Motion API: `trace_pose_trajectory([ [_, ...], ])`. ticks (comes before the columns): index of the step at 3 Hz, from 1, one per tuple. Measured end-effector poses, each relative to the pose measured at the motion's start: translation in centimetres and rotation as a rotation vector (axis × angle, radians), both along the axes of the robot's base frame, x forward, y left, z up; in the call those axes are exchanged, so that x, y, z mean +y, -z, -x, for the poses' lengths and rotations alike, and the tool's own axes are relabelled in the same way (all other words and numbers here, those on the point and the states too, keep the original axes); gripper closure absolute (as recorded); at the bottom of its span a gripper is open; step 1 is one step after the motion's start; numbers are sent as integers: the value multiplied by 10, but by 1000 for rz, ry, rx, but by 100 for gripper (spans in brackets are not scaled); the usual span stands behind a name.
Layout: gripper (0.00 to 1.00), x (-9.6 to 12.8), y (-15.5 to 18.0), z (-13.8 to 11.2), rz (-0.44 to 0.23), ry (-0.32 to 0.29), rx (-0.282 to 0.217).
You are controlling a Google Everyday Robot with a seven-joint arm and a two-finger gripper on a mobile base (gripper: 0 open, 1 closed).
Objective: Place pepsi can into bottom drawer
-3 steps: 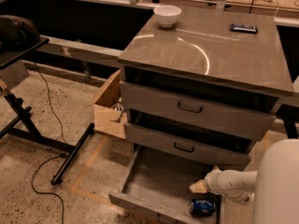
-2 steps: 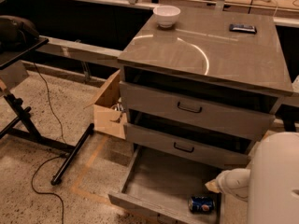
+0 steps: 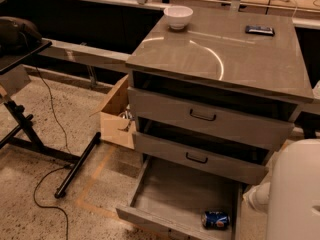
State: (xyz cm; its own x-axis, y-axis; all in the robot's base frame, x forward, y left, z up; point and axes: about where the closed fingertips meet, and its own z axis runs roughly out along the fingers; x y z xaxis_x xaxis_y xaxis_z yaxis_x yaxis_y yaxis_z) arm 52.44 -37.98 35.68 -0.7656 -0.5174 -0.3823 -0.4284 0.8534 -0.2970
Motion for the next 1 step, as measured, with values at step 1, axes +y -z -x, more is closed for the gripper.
trace_pose_trajectory([
  [1, 85, 0, 1, 0, 0, -1, 1],
])
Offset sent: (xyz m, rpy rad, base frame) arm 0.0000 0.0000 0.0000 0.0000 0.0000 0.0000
